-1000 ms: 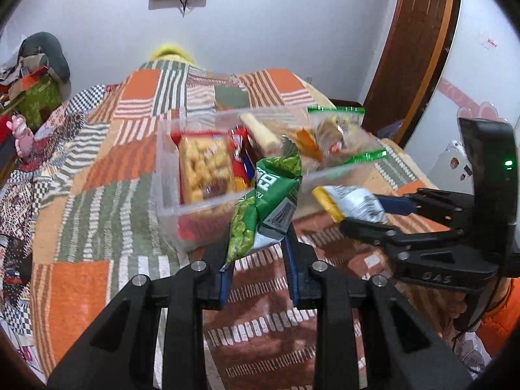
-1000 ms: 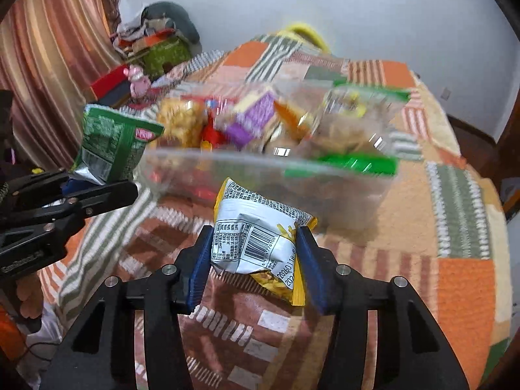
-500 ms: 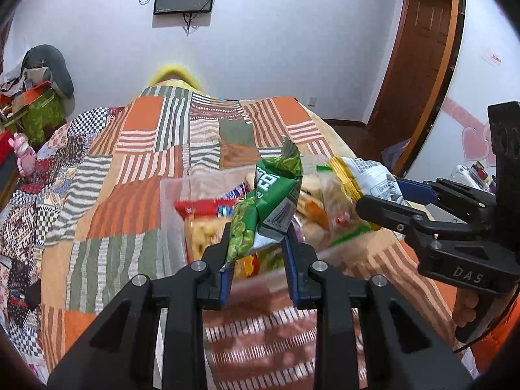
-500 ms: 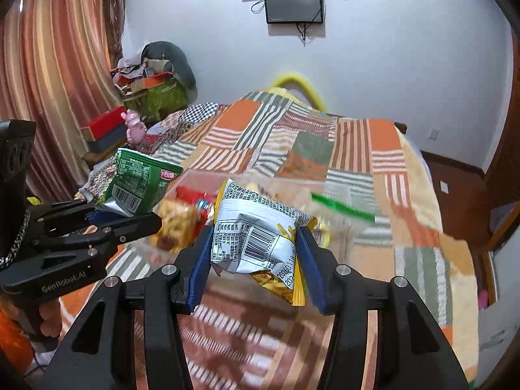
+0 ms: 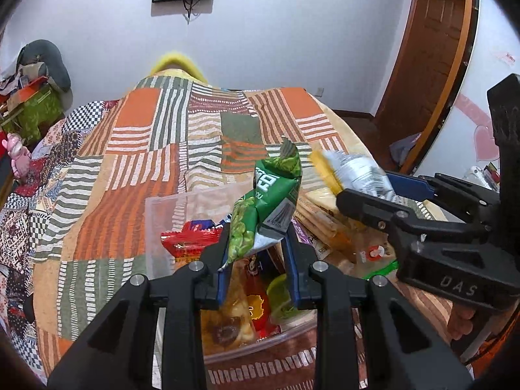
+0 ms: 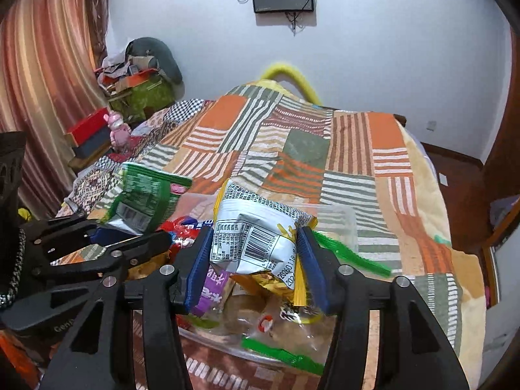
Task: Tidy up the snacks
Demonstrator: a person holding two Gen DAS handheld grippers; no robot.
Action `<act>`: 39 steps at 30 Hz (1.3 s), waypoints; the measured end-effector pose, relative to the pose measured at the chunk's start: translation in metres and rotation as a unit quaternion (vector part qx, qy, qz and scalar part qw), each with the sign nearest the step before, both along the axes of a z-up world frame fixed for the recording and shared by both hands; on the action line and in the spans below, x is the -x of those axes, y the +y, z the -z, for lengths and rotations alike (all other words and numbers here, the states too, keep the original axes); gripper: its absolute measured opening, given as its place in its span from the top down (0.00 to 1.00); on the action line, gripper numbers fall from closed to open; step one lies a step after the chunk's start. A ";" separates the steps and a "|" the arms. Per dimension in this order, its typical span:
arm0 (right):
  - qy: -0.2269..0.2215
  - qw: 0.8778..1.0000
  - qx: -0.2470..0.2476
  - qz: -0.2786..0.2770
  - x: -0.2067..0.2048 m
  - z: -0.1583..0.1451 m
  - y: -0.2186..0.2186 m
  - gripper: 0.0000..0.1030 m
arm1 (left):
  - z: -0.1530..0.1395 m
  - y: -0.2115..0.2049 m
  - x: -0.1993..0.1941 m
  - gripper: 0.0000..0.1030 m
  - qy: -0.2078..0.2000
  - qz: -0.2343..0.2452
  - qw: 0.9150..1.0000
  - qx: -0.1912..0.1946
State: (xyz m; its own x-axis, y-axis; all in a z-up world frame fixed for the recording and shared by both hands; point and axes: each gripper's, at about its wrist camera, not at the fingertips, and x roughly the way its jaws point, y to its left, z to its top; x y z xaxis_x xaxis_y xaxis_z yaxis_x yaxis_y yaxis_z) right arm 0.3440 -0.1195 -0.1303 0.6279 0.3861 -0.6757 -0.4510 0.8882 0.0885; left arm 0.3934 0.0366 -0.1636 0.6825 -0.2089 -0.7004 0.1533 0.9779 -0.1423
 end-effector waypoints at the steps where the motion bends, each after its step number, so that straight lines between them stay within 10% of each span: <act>1: 0.000 1.000 0.002 -0.001 0.002 0.001 0.001 0.50 | 0.002 -0.001 0.000 0.71 0.003 0.002 1.000 0.002; 12: -0.015 1.000 -0.024 0.005 0.027 -0.023 -0.022 0.47 | -0.018 0.003 0.034 0.61 -0.017 0.003 1.000 0.007; 27: -0.132 0.989 -0.070 0.010 0.131 -0.119 -0.050 0.43 | -0.137 0.013 0.157 0.61 -0.166 -0.033 0.986 0.007; 39: -0.205 0.975 -0.084 0.026 0.198 -0.143 -0.057 0.25 | -0.186 -0.001 0.245 0.28 -0.261 -0.053 0.964 -0.002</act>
State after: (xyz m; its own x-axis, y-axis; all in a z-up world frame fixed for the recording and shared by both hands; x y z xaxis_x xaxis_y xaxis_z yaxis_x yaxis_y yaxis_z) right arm 0.1462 -0.1768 0.0128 0.8532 0.4308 -0.2942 -0.4345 0.8989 0.0561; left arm 0.1483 0.0357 0.0222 0.9593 -0.1175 -0.2570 0.1030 0.9923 -0.0691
